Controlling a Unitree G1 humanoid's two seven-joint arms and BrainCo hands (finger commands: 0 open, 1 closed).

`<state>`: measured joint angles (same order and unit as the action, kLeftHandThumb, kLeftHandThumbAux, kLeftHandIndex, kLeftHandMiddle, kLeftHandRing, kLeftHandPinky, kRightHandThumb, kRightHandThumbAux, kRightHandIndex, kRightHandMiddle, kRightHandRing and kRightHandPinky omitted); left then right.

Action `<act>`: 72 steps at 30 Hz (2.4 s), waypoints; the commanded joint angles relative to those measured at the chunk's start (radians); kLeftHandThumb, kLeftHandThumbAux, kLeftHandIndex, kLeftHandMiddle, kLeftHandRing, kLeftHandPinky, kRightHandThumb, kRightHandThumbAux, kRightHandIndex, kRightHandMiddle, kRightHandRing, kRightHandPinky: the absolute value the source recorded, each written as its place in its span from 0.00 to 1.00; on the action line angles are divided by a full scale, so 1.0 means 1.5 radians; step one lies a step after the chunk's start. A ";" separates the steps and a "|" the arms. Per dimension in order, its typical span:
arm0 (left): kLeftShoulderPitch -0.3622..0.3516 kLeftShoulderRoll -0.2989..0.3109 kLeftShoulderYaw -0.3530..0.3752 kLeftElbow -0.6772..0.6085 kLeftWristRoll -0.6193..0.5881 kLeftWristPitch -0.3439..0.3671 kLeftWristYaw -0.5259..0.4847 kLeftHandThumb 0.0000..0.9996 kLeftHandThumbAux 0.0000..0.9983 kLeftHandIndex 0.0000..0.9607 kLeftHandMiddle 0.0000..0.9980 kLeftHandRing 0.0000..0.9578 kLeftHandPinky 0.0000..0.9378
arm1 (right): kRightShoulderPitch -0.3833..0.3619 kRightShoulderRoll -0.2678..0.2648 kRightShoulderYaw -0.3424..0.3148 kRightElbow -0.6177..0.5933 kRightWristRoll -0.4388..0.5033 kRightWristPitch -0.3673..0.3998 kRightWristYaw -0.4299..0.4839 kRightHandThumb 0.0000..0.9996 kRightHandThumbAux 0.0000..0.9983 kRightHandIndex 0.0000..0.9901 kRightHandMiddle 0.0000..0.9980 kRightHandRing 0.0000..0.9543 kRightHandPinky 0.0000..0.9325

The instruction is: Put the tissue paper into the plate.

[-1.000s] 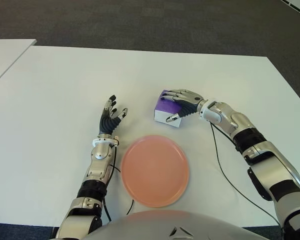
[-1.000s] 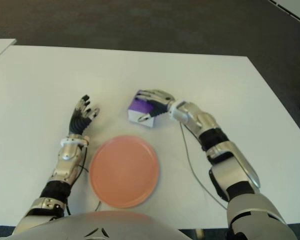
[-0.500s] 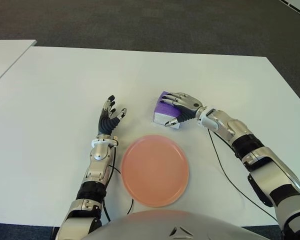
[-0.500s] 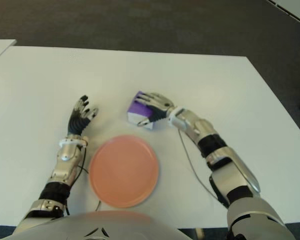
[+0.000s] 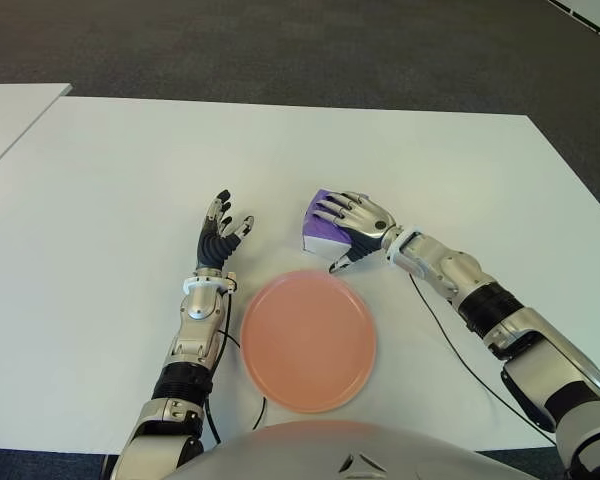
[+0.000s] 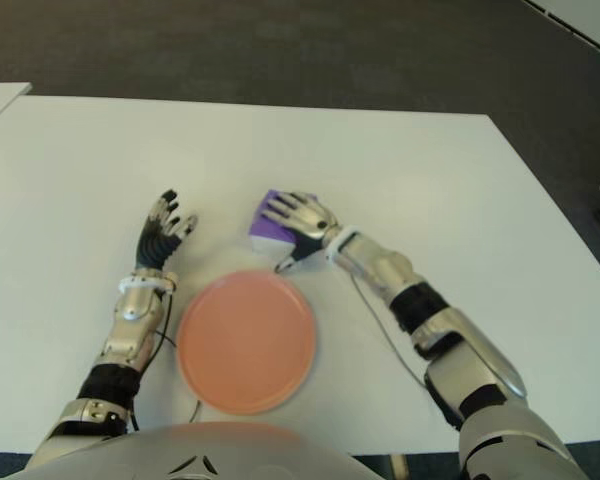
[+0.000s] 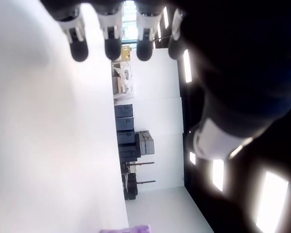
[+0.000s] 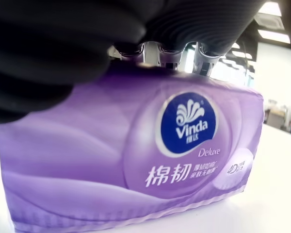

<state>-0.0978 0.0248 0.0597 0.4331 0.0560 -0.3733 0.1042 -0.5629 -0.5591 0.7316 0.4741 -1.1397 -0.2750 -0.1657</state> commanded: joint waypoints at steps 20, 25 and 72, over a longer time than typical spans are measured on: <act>0.004 -0.003 0.001 0.000 -0.005 0.000 0.002 0.14 0.71 0.09 0.06 0.03 0.00 | 0.076 0.028 0.191 0.130 -0.191 0.168 -0.155 0.29 0.47 0.00 0.00 0.00 0.00; 0.004 -0.004 0.001 -0.002 -0.004 0.002 0.003 0.14 0.70 0.08 0.06 0.02 0.00 | 0.071 0.033 0.202 0.144 -0.192 0.182 -0.169 0.28 0.51 0.00 0.00 0.00 0.00; 0.021 -0.002 0.007 -0.034 -0.006 0.012 0.010 0.12 0.73 0.08 0.06 0.03 0.02 | 0.056 0.105 0.147 0.287 -0.035 0.160 -0.290 0.62 0.58 0.10 0.24 0.42 0.56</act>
<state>-0.0818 0.0237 0.0656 0.3763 0.0412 -0.3556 0.1095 -0.5944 -0.4156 0.9016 0.7965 -1.1970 0.0440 -0.6716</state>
